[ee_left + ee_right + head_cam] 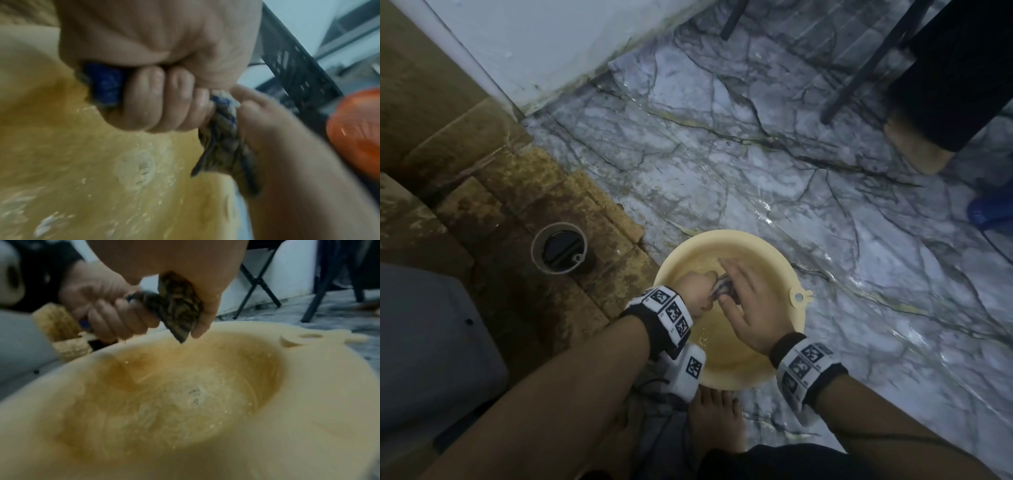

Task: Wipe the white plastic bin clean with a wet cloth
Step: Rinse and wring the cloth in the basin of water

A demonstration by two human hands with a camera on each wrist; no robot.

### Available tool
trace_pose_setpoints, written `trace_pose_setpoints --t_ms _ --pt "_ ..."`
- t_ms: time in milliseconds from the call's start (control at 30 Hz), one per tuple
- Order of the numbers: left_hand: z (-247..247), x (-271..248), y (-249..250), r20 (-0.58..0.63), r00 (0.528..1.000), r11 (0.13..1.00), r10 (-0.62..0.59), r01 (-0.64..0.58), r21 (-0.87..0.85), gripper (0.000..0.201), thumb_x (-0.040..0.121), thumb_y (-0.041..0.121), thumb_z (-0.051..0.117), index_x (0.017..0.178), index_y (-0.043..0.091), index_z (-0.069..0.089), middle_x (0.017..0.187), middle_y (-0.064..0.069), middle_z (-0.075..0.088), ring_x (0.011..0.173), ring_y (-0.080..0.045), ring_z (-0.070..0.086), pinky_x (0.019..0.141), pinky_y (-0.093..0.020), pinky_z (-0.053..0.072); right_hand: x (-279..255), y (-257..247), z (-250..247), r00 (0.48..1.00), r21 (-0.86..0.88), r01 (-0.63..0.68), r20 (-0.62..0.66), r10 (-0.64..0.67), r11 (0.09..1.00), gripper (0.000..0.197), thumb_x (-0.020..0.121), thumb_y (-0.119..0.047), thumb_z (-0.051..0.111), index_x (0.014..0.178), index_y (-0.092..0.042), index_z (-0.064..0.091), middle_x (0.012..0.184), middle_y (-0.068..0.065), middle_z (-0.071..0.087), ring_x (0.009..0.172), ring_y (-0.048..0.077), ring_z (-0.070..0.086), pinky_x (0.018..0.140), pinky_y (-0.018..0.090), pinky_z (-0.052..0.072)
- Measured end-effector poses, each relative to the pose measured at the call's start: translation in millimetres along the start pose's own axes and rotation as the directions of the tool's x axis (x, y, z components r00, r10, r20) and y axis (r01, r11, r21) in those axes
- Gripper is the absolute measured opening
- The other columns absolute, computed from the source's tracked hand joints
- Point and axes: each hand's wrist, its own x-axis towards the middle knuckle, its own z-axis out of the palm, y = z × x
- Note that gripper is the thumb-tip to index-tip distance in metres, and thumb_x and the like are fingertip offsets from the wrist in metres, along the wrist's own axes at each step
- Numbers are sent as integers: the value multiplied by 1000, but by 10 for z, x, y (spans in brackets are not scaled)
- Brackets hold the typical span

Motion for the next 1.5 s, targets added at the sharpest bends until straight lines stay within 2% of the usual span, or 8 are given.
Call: trace_pose_setpoints --t_ms 100,267,367,600,700,900,1233,1500 --pt "17 -93 76 132 984 975 -121 143 -171 41 96 34 38 58 19 43 48 1 36 36 -13 31 47 -20 23 -58 49 102 991 -106 102 -78 -111 989 53 103 -38 28 142 -4 42 139 17 51 126 30 48 108 41 37" --pt "65 -215 116 145 985 988 -88 105 -113 44 96 36 31 57 18 38 49 1 34 37 -14 26 44 -19 19 33 -27 74 999 -18 10 -48 -10 1000 62 104 -43 16 136 -1 48 99 12 65 89 29 59 83 32 39" --pt "91 -213 76 -36 993 985 117 -111 131 37 102 24 29 70 13 42 57 -1 43 46 -14 39 44 -24 27 91 -114 28 979 120 -205 6 205 971 64 99 -48 15 138 -10 49 117 9 68 108 22 61 92 24 40" --pt "140 -107 -77 -160 904 856 397 -302 419 55 104 32 24 73 4 59 70 -13 59 69 -29 55 66 -35 42 287 -247 -109 855 329 -519 212 474 789 35 105 -29 29 105 -20 62 74 -1 62 56 0 59 50 16 45" --pt "109 -131 -111 -143 855 762 498 -353 543 59 105 33 24 64 8 58 69 -16 63 71 -32 60 72 -38 49 307 -273 -141 803 315 -593 299 516 741 39 104 -30 31 84 -15 61 56 0 52 39 9 47 32 21 34" --pt "68 -67 -137 -94 784 582 614 -369 725 65 94 42 12 60 9 58 58 -13 60 62 -34 60 64 -41 52 342 -259 -146 682 352 -729 443 582 587 43 104 -27 27 80 -11 58 50 5 44 35 17 35 36 22 33" --pt "65 -79 -93 -77 761 539 645 -381 751 73 88 49 -2 62 12 55 63 -12 64 61 -32 59 57 -35 48 372 -229 -186 535 364 -845 562 631 392 46 102 -22 33 57 -13 40 40 1 36 32 13 27 40 18 24" --pt "122 -60 -130 -101 775 554 624 -347 757 77 91 52 0 59 11 57 59 -11 61 58 -31 58 58 -36 50 380 -201 -235 447 339 -894 654 610 292 64 100 -57 28 52 -16 38 41 -1 34 32 12 25 39 15 24"
